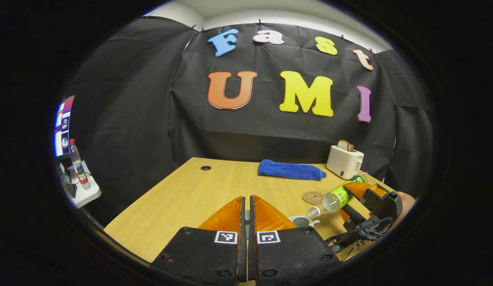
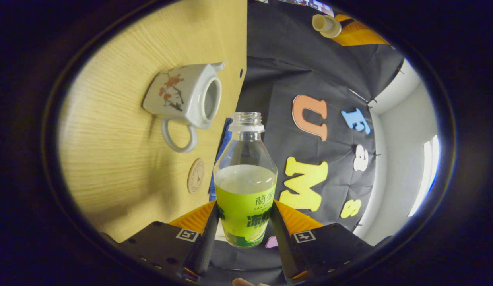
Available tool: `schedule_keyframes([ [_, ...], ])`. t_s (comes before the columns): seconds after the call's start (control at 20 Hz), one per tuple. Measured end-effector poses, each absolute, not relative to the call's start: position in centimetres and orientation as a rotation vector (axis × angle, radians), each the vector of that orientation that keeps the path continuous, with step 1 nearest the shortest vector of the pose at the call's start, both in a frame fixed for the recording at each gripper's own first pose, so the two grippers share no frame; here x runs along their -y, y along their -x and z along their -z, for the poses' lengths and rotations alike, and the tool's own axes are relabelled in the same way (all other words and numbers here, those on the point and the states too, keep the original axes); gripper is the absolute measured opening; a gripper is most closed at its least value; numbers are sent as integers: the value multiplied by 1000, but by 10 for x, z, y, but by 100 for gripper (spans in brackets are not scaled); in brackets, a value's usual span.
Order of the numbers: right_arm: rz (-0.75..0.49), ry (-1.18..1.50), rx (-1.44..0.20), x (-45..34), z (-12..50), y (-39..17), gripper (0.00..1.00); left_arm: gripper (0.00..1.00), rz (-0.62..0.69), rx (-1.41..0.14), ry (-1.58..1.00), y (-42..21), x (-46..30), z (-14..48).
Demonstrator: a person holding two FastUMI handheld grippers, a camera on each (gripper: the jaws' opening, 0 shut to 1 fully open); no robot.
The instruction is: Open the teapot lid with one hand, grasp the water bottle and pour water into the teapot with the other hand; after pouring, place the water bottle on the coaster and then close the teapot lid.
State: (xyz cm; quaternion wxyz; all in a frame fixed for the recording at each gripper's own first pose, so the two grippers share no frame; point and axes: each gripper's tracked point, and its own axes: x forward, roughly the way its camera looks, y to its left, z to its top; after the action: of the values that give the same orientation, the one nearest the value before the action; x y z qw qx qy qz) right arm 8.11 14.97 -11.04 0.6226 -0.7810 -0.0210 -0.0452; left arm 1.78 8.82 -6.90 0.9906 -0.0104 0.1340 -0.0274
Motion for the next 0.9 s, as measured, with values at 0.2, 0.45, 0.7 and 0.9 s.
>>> schedule_keyframes([
  [0.2,103,1873,79,-157,111,-78,72,4,73,-266,-4,-17,-79,68],
  [0.45,132,1929,100,-157,104,-82,70,4,82,-269,-28,-17,-74,69],
  [0.7,177,1977,135,-160,88,-87,70,4,83,-269,-33,-18,-71,71],
  [0.9,189,2022,179,-169,85,-85,70,4,83,-270,-33,-18,-74,71],
])
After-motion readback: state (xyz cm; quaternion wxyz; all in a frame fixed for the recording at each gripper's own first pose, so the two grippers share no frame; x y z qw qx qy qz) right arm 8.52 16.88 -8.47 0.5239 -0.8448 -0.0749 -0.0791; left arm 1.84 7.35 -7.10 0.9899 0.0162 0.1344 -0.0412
